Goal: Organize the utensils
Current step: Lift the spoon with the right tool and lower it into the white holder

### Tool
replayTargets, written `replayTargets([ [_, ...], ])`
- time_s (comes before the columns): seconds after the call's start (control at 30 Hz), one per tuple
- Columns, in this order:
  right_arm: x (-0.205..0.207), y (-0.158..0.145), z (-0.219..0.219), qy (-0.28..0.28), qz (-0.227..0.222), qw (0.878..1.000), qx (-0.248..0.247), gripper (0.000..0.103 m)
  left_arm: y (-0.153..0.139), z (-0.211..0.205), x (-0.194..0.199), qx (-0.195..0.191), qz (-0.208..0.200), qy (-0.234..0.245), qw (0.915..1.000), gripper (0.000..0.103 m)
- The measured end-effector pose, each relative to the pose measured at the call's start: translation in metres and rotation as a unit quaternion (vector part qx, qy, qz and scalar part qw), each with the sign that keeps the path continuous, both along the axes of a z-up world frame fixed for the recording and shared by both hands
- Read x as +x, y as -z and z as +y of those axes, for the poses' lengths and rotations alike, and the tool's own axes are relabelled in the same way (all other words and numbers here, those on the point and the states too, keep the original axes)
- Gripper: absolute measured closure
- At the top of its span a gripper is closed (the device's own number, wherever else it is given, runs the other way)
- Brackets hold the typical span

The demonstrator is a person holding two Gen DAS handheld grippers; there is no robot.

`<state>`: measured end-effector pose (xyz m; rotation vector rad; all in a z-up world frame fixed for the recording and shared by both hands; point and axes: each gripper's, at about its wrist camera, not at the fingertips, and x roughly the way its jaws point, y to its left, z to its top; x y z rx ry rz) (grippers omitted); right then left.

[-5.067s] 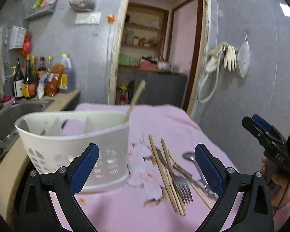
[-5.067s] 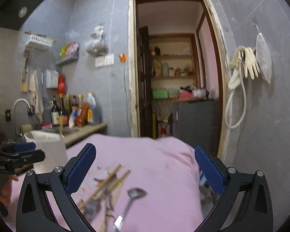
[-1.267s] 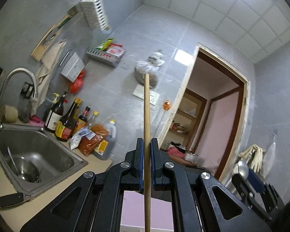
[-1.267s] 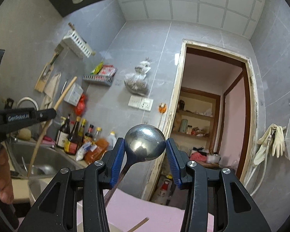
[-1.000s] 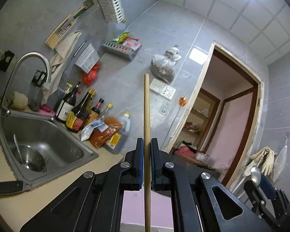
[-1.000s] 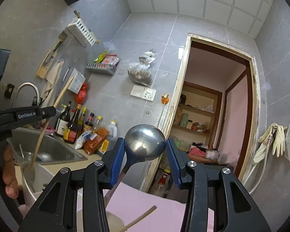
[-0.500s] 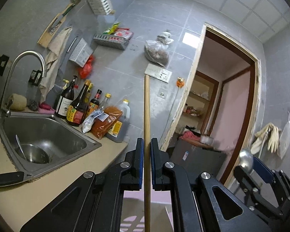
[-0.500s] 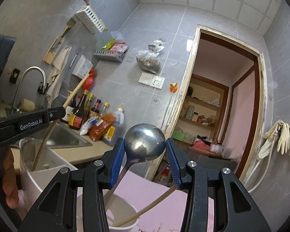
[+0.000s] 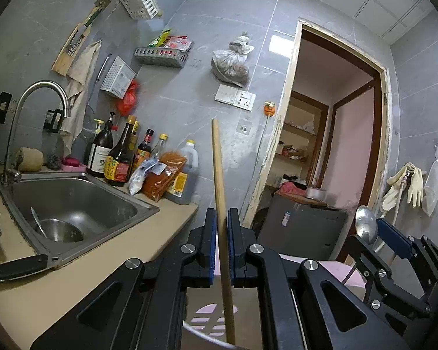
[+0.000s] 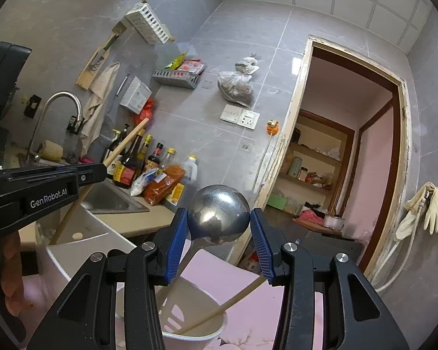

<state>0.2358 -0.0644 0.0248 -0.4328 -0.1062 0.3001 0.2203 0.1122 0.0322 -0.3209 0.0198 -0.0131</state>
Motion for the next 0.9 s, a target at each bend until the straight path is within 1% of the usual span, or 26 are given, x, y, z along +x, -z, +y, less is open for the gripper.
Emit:
replayTargets([
  [0.1,0.0014,0.0022,0.0011,-0.002,0.007,1.000,-0.002,0.062,0.0007,0.0022,0.0002,-0.005,0.003,-0.003,1.0000,0.098],
  [0.23,0.0026,0.0020,0.0004,-0.003,0.012,1.000,0.001,0.062,0.0018,0.0004,0.0041,0.006,0.013,-0.012,0.9998,0.098],
  [0.37,0.0037,0.0016,0.0003,-0.004,0.017,1.000,0.005,0.062,0.0033,0.0059,0.0062,-0.011,0.015,-0.007,0.9998,0.098],
  [0.47,0.0041,0.0031,-0.0002,-0.004,0.019,1.000,0.008,0.062,0.0043,0.0089,0.0045,-0.014,0.009,-0.011,0.9998,0.098],
  [0.63,0.0024,0.0036,0.0000,-0.010,0.022,1.000,0.011,0.062,0.0049,0.0057,0.0041,0.003,0.009,-0.008,0.9999,0.097],
  [0.73,0.0010,0.0033,0.0005,-0.013,0.022,1.000,0.013,0.061,0.0056,0.0035,0.0050,0.013,0.007,-0.014,0.9998,0.097],
  [0.9,0.0012,0.0003,-0.0024,-0.015,0.023,0.999,0.022,0.061,0.0047,0.0073,0.0071,0.008,0.002,-0.023,0.9997,0.098],
])
